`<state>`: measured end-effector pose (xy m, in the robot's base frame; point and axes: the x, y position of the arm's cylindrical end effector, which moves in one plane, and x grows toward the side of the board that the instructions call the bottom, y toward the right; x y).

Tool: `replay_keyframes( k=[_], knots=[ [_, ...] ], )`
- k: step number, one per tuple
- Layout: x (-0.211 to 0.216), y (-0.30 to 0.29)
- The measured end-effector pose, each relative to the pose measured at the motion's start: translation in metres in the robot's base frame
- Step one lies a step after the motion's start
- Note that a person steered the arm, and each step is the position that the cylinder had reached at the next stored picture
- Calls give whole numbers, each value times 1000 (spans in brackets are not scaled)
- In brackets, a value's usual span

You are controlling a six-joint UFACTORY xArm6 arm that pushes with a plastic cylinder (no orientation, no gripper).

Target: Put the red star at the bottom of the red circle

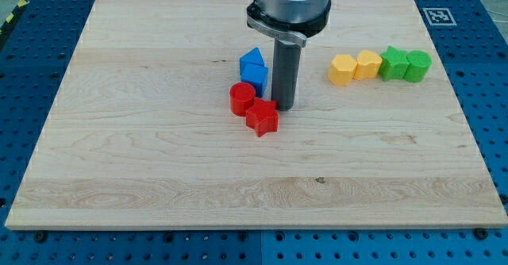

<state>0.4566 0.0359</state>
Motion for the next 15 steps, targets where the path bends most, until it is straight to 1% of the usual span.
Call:
replay_keyframes(
  k=[3, 4, 5, 8, 11, 12, 13, 14, 15],
  knots=[
    [36, 14],
    [54, 12],
    [56, 9],
    [73, -45],
    [73, -89],
    [71, -87],
    [71, -45],
    [80, -20],
    [85, -14]
  ],
)
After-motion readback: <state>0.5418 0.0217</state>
